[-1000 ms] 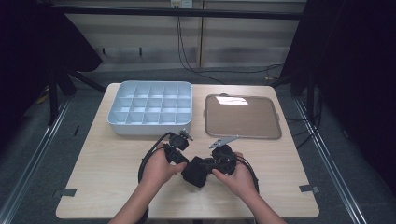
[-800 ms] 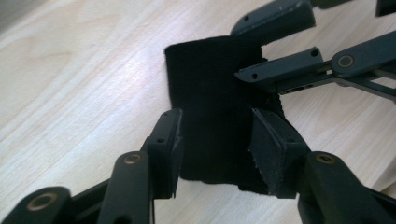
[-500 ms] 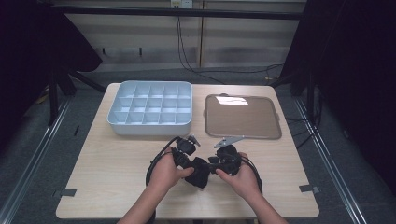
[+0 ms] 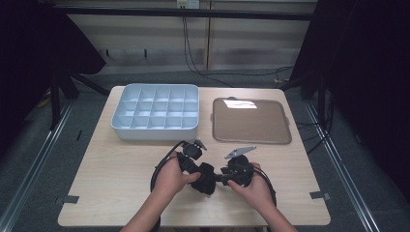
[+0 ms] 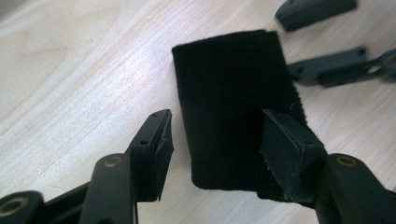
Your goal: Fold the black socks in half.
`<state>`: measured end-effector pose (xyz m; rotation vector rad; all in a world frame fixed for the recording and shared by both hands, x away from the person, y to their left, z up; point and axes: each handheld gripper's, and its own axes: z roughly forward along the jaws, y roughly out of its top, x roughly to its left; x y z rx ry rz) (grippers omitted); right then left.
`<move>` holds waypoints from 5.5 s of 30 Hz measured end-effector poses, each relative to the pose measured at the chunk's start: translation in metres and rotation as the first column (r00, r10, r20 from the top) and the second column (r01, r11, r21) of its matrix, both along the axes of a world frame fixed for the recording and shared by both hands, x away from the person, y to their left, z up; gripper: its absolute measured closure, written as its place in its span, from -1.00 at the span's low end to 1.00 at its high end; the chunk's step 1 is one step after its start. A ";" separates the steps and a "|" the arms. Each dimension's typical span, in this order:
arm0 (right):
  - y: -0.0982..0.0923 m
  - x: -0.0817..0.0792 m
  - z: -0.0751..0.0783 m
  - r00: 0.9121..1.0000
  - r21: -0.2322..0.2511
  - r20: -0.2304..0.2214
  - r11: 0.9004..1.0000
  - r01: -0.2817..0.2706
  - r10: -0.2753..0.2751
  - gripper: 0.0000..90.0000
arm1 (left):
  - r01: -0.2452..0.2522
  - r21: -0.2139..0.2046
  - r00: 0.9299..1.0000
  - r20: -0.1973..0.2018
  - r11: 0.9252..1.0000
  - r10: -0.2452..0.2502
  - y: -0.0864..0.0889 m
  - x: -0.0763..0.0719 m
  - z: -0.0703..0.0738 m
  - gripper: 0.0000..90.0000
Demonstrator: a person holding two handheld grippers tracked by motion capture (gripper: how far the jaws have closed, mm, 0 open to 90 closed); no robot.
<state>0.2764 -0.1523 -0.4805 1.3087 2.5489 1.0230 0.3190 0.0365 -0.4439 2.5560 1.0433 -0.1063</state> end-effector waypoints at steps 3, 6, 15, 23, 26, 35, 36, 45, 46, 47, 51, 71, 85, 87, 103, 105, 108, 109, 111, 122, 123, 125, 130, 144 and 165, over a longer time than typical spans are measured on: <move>0.002 -0.001 -0.005 1.000 0.000 -0.006 1.000 0.002 -0.002 0.31 | 0.018 0.008 1.000 0.002 1.000 -0.018 -0.002 0.000 0.001 -0.09; 0.003 -0.001 -0.009 1.000 -0.003 -0.002 1.000 0.000 0.000 0.32 | 0.019 0.007 1.000 -0.003 1.000 -0.019 -0.005 -0.002 -0.002 -0.15; 0.004 -0.002 -0.010 1.000 -0.003 -0.004 1.000 0.007 -0.007 0.32 | -0.015 0.023 1.000 -0.017 1.000 0.016 -0.008 -0.001 -0.010 -0.33; 0.003 -0.002 -0.011 1.000 0.000 0.003 1.000 0.011 -0.011 0.34 | -0.048 0.036 0.998 -0.026 0.998 0.048 -0.010 -0.003 -0.015 -0.45; 0.003 -0.002 -0.011 1.000 0.001 0.004 1.000 0.012 -0.012 0.34 | -0.056 0.036 0.998 -0.019 0.998 0.057 -0.011 -0.005 -0.016 -0.45; 0.002 -0.003 -0.012 1.000 0.008 0.008 1.000 0.012 -0.012 0.34 | -0.043 0.008 0.998 -0.041 0.999 0.043 -0.012 -0.008 -0.016 -0.19; 0.002 -0.002 -0.012 1.000 0.010 0.007 1.000 0.011 -0.011 0.33 | -0.040 0.004 0.998 -0.041 0.999 0.040 -0.012 -0.008 -0.016 -0.15; 0.000 -0.001 -0.012 1.000 0.014 0.012 1.000 0.006 -0.006 0.26 | 0.010 0.026 1.000 -0.011 1.000 -0.010 -0.017 -0.013 -0.012 0.32; 0.000 -0.001 -0.012 1.000 0.012 0.013 1.000 0.005 -0.005 0.24 | 0.022 0.033 1.000 0.002 0.999 -0.023 -0.018 -0.014 -0.011 0.38; 0.000 -0.001 -0.012 1.000 0.012 0.013 1.000 0.005 -0.005 0.24 | 0.022 0.033 1.000 0.002 0.999 -0.023 -0.018 -0.014 -0.011 0.39; -0.002 -0.001 -0.013 1.000 0.019 0.013 1.000 0.007 -0.008 0.20 | -0.018 -0.005 0.999 -0.034 1.000 0.017 -0.012 -0.011 -0.012 0.33; -0.001 -0.011 -0.013 0.999 -0.002 0.042 1.000 -0.012 0.012 0.13 | -0.097 0.000 0.993 -0.070 0.995 0.097 0.004 -0.012 -0.011 -0.37; 0.000 -0.010 -0.014 0.998 -0.015 0.064 1.000 -0.001 0.002 0.02 | -0.080 -0.003 0.994 -0.073 0.997 0.079 -0.007 -0.014 -0.019 -0.38; -0.004 -0.010 -0.014 0.997 -0.015 0.078 1.000 0.013 -0.012 -0.10 | -0.084 -0.007 0.994 -0.069 0.996 0.084 -0.007 -0.015 -0.020 -0.37; -0.030 -0.009 -0.018 0.986 -0.080 0.156 0.994 0.068 -0.055 -0.33 | -0.028 0.003 0.996 -0.083 1.000 0.028 -0.012 -0.017 -0.018 0.09; -0.030 -0.009 -0.020 0.986 -0.085 0.154 0.994 0.072 -0.058 -0.35 | -0.017 0.008 0.997 -0.076 1.000 0.017 -0.013 -0.018 -0.017 0.17; -0.030 -0.009 -0.020 0.986 -0.090 0.153 0.993 0.076 -0.062 -0.38 | -0.004 0.018 0.997 -0.072 1.000 0.005 -0.015 -0.019 -0.016 0.25; -0.030 -0.009 -0.021 0.986 -0.096 0.155 0.992 0.083 -0.067 -0.41 | 0.009 0.026 0.998 -0.070 1.000 -0.007 -0.017 -0.018 -0.015 0.30; -0.031 -0.009 -0.022 0.984 -0.099 0.169 0.992 0.082 -0.065 -0.45 | 0.014 0.034 0.998 -0.066 0.999 -0.012 -0.017 -0.019 -0.014 0.33; -0.034 -0.013 -0.028 0.974 -0.069 0.208 0.991 0.111 -0.094 -0.62 | 0.034 0.023 0.996 -0.086 0.999 -0.032 -0.015 -0.015 -0.013 0.39; -0.035 -0.014 -0.029 0.972 -0.063 0.215 0.992 0.113 -0.097 -0.63 | 0.027 0.020 0.996 -0.084 0.999 -0.025 -0.015 -0.016 -0.013 0.39; -0.034 -0.015 -0.029 0.972 -0.056 0.208 0.991 0.120 -0.106 -0.64 | 0.028 0.020 0.996 -0.085 0.999 -0.026 -0.015 -0.016 -0.013 0.40; -0.035 -0.016 -0.030 0.970 -0.050 0.220 0.992 0.112 -0.098 -0.66 | 0.046 0.025 0.995 -0.086 0.999 -0.043 -0.015 -0.016 -0.010 0.42; -0.034 -0.016 -0.030 0.968 -0.051 0.227 0.991 0.123 -0.108 -0.68 | 0.074 0.095 0.994 -0.091 0.993 -0.066 -0.006 -0.004 0.013 0.44; -0.034 -0.017 -0.030 0.968 -0.051 0.219 0.989 0.135 -0.121 -0.68 | 0.000 0.105 0.997 -0.081 0.994 0.008 0.025 0.025 0.043 0.44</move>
